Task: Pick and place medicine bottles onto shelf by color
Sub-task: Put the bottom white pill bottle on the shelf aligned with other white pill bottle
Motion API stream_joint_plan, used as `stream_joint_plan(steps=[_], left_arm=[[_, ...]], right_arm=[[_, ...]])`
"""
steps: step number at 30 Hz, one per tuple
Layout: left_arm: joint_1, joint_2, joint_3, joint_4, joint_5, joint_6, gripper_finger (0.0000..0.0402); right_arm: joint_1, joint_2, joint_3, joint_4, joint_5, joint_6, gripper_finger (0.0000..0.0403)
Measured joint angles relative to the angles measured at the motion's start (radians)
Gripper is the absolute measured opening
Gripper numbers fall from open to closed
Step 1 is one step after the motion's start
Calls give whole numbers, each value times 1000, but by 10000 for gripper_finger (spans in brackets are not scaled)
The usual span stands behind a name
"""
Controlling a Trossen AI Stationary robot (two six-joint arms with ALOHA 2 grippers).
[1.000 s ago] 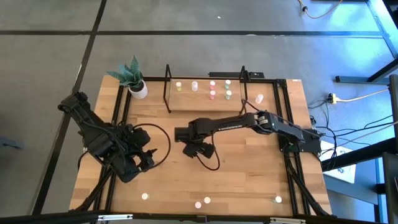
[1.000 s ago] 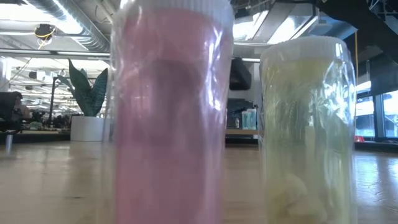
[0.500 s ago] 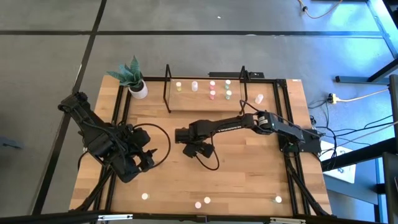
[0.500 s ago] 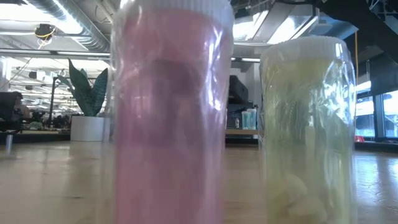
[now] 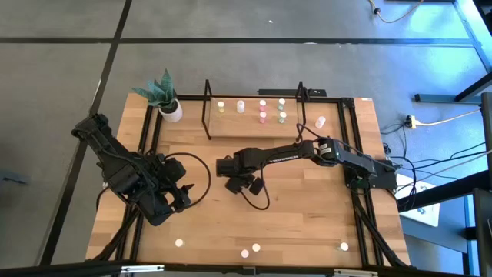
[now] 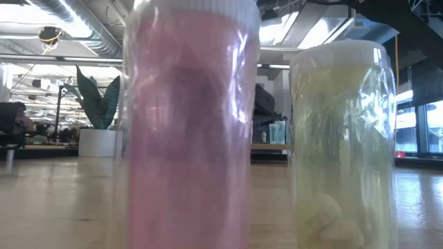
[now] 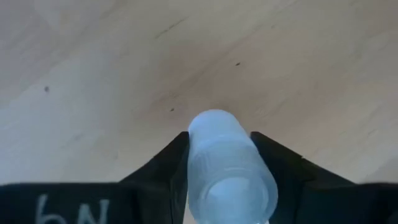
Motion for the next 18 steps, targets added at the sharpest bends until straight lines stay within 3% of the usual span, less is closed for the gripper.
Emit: stream_joint_plan(steps=[18], left_arm=[[0,0,0,0,0,6,257]], right_arm=[[-1,0,0,69,-73,362,157]])
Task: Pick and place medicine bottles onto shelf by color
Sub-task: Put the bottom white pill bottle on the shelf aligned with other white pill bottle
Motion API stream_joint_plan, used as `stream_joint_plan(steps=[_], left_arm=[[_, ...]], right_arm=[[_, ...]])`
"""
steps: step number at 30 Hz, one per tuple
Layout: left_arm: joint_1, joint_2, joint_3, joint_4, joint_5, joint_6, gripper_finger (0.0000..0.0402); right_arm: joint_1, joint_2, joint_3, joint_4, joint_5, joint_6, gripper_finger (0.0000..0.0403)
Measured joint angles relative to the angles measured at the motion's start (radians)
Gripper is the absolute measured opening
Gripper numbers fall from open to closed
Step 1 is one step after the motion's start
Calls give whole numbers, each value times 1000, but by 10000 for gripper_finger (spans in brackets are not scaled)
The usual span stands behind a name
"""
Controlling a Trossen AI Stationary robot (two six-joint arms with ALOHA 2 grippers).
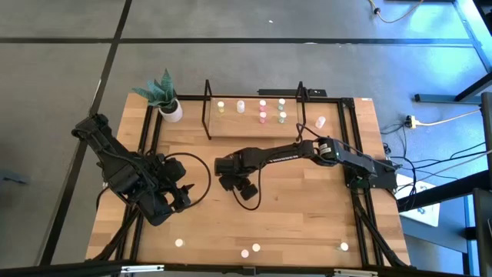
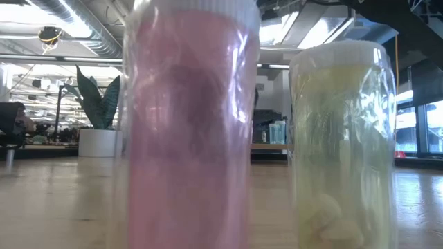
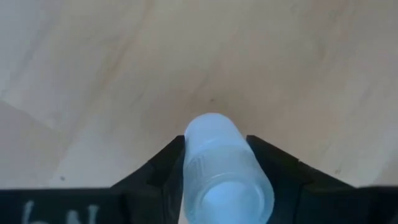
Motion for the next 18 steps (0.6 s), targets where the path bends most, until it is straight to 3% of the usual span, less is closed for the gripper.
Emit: stream_joint_plan(steps=[10,18], left_arm=[[0,0,0,0,0,0,257],[0,0,0,0,0,1,257]], right_arm=[[0,0,17,-47,-38,62,155],[-10,0,120,-126,-37,154,156]])
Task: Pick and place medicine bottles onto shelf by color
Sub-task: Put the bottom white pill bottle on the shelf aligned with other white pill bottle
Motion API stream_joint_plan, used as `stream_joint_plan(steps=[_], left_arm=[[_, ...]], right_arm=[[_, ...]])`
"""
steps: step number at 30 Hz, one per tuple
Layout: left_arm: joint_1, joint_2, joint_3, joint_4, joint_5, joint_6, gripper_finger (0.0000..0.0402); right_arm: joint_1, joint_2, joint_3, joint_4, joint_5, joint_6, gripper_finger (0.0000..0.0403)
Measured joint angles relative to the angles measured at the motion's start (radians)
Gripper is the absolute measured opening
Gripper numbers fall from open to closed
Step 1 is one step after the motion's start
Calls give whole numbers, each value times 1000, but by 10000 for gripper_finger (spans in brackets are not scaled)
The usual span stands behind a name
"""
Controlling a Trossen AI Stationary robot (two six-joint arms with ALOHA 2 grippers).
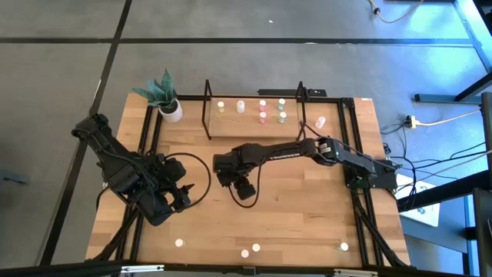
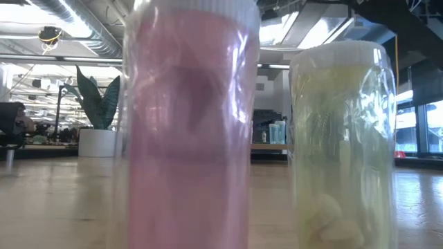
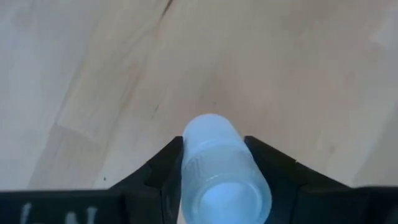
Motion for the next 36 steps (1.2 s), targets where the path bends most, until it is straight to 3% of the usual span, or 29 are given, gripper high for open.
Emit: stream_joint_plan(steps=[12,22,31,36], left_arm=[[0,0,0,0,-4,0,257],[0,0,0,-6,-30,1,257],[12,0,0,1,-174,-8,257],[57,0,0,0,-187,0,257]], right_arm=[[-76,-7,201,-222,22,130,155],[-207,-113,183,-258,68,139,156],[-353,-116,182,-227,70,414,155],[-394,-110,182,-195,90,475,156]])
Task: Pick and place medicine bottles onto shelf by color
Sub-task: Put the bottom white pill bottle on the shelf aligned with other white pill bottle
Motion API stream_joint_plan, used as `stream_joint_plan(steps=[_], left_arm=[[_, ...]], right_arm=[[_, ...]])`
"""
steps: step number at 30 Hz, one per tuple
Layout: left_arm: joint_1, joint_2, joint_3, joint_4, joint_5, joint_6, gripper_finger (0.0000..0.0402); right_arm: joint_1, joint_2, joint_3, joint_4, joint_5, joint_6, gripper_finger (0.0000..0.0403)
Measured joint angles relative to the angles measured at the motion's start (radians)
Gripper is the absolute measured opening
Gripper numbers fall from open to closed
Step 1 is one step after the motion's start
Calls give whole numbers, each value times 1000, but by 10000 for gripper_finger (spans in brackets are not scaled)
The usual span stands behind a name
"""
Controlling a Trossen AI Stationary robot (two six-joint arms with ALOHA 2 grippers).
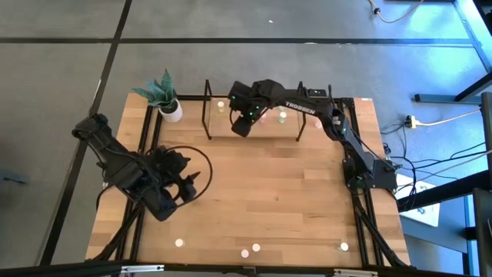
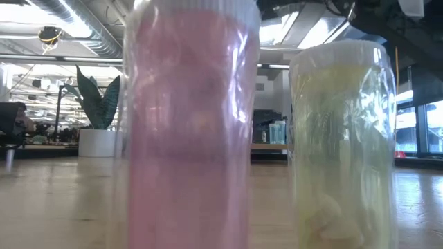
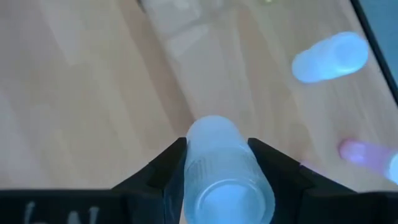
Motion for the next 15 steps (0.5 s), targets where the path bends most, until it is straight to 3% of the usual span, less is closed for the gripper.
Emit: stream_joint_plan(steps=[15], left_arm=[[146,0,0,-4,-124,1,257]], right_arm=[[-21,32,-1,64,30,19,157]])
